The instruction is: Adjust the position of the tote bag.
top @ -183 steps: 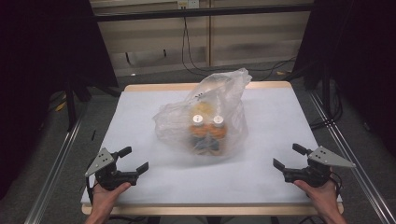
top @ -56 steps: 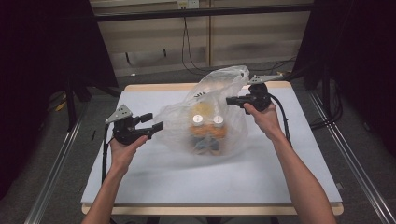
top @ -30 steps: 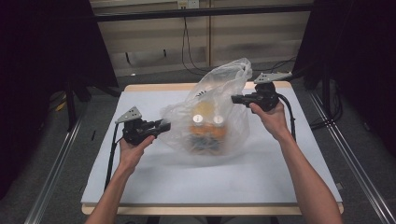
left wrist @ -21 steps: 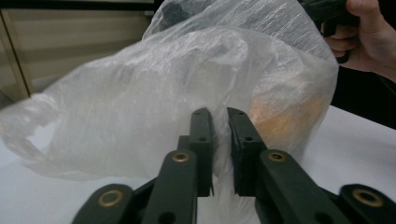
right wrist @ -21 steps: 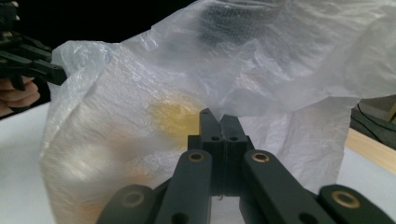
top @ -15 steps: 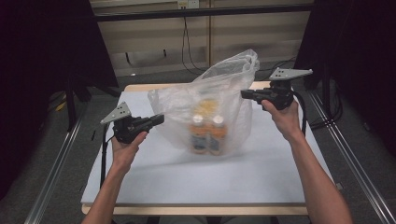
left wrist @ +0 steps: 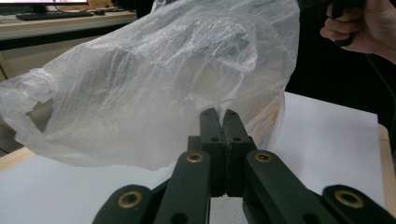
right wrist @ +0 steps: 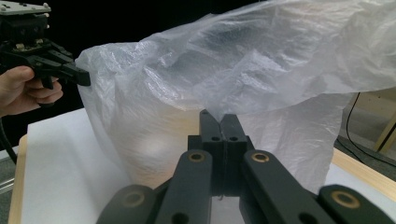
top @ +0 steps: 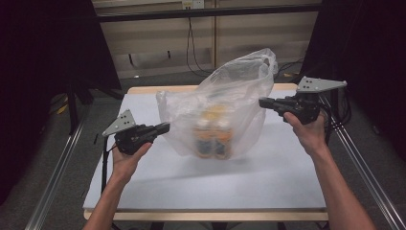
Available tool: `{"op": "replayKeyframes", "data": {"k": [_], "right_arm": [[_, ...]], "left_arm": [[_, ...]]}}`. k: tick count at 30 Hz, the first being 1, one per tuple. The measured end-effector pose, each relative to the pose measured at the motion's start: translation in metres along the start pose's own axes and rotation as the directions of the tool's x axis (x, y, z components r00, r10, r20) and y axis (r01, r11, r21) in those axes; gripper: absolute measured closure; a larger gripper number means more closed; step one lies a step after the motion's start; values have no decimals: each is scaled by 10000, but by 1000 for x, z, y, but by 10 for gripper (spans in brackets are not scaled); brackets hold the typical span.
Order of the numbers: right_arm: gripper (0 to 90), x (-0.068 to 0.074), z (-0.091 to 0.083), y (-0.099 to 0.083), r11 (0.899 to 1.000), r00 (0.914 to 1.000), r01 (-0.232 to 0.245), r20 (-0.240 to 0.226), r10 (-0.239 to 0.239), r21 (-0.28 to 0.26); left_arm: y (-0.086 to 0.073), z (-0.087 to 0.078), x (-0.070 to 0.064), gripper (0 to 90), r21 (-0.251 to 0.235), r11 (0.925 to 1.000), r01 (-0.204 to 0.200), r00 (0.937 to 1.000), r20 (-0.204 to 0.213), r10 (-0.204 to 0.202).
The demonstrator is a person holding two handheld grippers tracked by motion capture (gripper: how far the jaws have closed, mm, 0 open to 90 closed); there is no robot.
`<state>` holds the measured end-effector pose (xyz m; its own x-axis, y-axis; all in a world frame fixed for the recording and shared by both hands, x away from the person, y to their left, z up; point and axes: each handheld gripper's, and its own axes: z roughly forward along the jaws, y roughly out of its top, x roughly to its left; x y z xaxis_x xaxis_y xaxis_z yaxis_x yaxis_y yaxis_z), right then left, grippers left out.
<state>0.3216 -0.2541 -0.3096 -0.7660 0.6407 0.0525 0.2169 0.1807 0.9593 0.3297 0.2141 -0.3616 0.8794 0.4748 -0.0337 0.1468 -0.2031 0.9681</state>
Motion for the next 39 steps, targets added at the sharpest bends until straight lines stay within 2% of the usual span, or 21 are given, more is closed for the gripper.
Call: {"op": "replayKeyframes", "data": {"k": [2, 3, 4, 5, 9, 14, 16, 17, 29, 30, 35, 39], "right_arm": [[900, 5, -5, -2, 10000, 10000, 80, -2, -80, -2], [900, 5, -5, -2, 10000, 10000, 80, -2, -80, -2], [900, 7, -8, -4, 9999, 9999, 128, -43, -128, 16], [900, 9, -10, -5, 9999, 9998, 170, -41, -170, 19], [900, 17, -19, -13, 9998, 9998, 187, -111, -188, -22], [900, 24, -27, -16, 9988, 9986, 490, -186, -489, 24], [900, 24, -29, -17, 9990, 9989, 441, -183, -442, -8], [900, 24, -30, -18, 9992, 9990, 407, -177, -406, 21], [900, 24, -21, -42, 9985, 9993, 218, -303, -203, 508], [900, 25, -21, -43, 9976, 9996, 253, -131, -245, 652], [900, 28, -16, -46, 9957, 9993, 358, -128, -349, 849], [900, 29, -7, -51, 9910, 9989, 460, -150, -445, 1257]], "left_arm": [[0, -2, -4, 900, 42, 9999, -167, 9999, 3, 167], [0, -3, -7, 900, 35, 9999, -94, 9999, 41, 94], [0, -4, -8, 900, 100, 9994, -333, 9994, 62, 333], [-1, -5, -10, 900, 104, 9992, -390, 9991, 142, 389], [-4, -8, -16, 900, 108, 9998, -170, 9981, 602, 163], [-4, -10, -19, 900, 128, 9996, -268, 9977, 624, 260], [-6, -10, -20, 900, 196, 9995, -260, 9975, 659, 247], [-8, -9, -21, 900, 301, 9988, -384, 9972, 649, 364], [-21, -3, -20, 900, 704, 9969, -354, 9970, 717, 303], [-24, -2, -22, 900, 840, 9959, -327, 9967, 773, 262], [-29, -1, -20, 900, 1055, 9929, -552, 9967, 649, 485], [-36, 1, -17, 900, 1240, 9914, -411, 9978, 573, 342]]}}
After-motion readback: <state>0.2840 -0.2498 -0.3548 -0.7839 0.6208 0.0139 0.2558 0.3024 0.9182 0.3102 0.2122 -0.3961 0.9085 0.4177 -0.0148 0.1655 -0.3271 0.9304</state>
